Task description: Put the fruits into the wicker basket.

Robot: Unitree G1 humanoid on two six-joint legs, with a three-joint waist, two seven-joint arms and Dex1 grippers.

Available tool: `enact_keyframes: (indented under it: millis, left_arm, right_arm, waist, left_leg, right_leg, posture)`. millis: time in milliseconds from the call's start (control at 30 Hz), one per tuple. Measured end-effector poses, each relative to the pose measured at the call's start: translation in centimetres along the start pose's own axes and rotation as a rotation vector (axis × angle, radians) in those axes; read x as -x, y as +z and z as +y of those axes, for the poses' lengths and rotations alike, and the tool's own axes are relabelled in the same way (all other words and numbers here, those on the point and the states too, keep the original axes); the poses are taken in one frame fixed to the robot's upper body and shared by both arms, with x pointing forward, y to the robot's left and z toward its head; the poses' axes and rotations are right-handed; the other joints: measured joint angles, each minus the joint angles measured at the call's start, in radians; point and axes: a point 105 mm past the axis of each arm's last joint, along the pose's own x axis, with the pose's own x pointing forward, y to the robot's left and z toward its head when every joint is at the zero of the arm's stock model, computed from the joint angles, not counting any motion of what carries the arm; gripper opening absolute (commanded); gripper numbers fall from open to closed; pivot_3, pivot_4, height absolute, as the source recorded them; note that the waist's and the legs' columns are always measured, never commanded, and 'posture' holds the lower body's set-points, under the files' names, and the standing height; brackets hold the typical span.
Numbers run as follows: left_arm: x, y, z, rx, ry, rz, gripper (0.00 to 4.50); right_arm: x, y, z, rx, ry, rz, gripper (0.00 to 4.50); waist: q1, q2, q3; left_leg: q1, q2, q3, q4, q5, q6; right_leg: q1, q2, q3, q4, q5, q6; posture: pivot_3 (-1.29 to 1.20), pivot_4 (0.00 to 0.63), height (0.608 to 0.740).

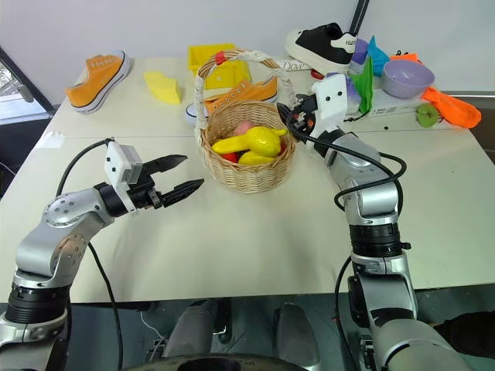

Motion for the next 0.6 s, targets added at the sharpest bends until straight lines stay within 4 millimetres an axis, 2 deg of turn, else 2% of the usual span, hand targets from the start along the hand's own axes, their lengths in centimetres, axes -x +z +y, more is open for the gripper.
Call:
enact_keyframes:
  millis: [67, 167, 233, 367, 500, 600]
  left_arm:
    - [0.0, 0.1, 0.0, -0.003, 0.001, -0.002, 3.66]
    - [-0.1, 0.1, 0.0, -0.004, 0.006, -0.004, 3.66]
    - [-0.2, 0.2, 0.0, -0.004, 0.003, -0.009, 3.66]
    - [-0.9, 0.4, 0.0, -0.003, -0.019, -0.021, 3.66]
    - [-2.2, 0.5, -0.3, 0.004, -0.073, -0.044, 3.66]
    - [-2.9, 0.1, -0.4, 0.015, -0.088, -0.040, 3.66]
  right_arm:
    - [0.2, 0.0, -0.4, -0.002, -0.013, 0.002, 0.15]
    - [1.1, -0.1, -1.2, 0.007, -0.026, 0.006, 0.15]
    - [2.3, 0.3, -2.5, 0.038, -0.051, 0.012, 0.15]
    - [5.9, 2.1, -7.1, 0.109, -0.190, 0.004, 0.15]
    - [11.9, 3.4, -13.8, 0.199, -0.439, 0.056, 0.15]
    - [14.3, 2.9, -16.8, 0.209, -0.587, 0.081, 0.15]
  waist:
    - [0.000, 0.000, 0.000]
    - [0.001, 0.000, 0.000]
    - [0.006, 0.000, 0.000]
    - [0.007, 0.000, 0.000]
    - [0.022, 0.000, 0.000]
    - [0.010, 0.001, 0.000]
  left_leg:
    - [0.000, 0.000, 0.000, 0.000, 0.000, 0.000]
    - [0.000, 0.000, 0.000, 0.000, 0.000, 0.000]
    - [-0.001, 0.000, 0.000, 0.000, 0.000, 0.000]
    - [-0.001, -0.001, 0.000, 0.000, 0.000, 0.000]
    - [0.000, -0.001, 0.001, 0.000, 0.000, 0.000]
    - [0.001, 0.000, 0.002, 0.000, 0.000, 0.001]
  right_leg:
    - [0.000, 0.000, 0.000, 0.001, 0.000, 0.000]
    - [-0.001, 0.000, 0.000, 0.001, 0.000, 0.000]
    - [-0.001, 0.000, 0.000, 0.001, 0.000, 0.000]
    - [-0.001, 0.000, 0.000, 0.001, 0.000, 0.000]
    - [0.000, 0.000, 0.000, 0.000, 0.000, 0.000]
    - [0.000, 0.001, 0.001, 0.000, 0.000, 0.000]
  posture:
    - [0.00, 0.150, 0.733]
    - [0.00, 0.150, 0.733]
    - [0.00, 0.150, 0.733]
    - [0.00, 0.150, 0.733]
    - [0.00, 0.150, 0.733]
    - [0.00, 0.150, 0.733]
